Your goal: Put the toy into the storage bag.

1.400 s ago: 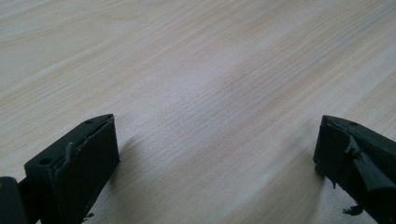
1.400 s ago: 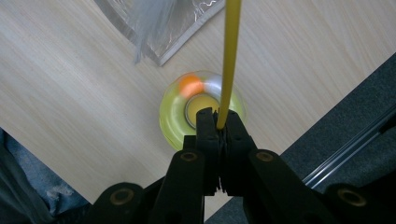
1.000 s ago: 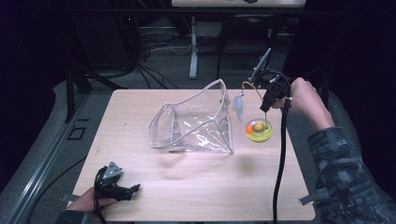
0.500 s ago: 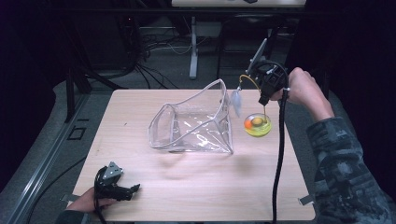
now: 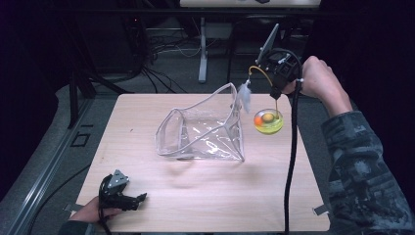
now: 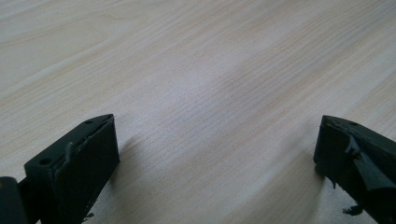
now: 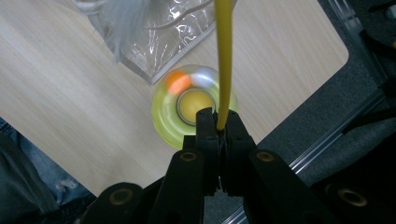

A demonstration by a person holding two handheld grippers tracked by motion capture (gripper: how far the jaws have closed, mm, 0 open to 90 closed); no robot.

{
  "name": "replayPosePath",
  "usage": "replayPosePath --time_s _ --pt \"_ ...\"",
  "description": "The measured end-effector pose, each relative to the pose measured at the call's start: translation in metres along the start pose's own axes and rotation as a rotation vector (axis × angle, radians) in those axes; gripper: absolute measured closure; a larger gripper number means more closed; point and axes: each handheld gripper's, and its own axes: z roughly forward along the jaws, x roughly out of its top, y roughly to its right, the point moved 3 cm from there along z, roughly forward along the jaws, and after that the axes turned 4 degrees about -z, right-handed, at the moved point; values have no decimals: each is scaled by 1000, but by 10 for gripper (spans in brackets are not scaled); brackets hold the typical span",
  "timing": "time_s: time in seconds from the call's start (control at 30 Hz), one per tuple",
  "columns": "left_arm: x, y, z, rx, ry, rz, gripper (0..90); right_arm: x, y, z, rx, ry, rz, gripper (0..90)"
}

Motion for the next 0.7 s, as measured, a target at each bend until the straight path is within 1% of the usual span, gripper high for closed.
replayPosePath --time_s 0.03,0.1,0.13,0.17,0.2,0.43,0.47,0.63,0.7 --pt "0 0 0 0 0 1 0 1 0 -2 -2 6 3 880" --pt "0 0 0 0 0 1 0 2 0 -5 -8 -4 -2 880" --pt "0 0 0 0 0 0 0 4 0 -9 -16 3 -2 880" --pt "0 0 0 0 0 0 0 4 0 -9 -16 3 -2 880" --pt "0 0 0 0 0 1 0 5 0 -12 -16 7 -10 880" --pt "0 0 0 0 -1 1 0 9 -2 -19 -18 12 -16 879" --pt "0 0 0 0 0 1 0 11 -3 -22 -24 8 -26 880" --pt "0 0 0 0 0 1 0 14 -5 -27 -29 7 -40 879" --pt "0 0 0 0 0 1 0 14 -6 -28 -25 12 -33 879"
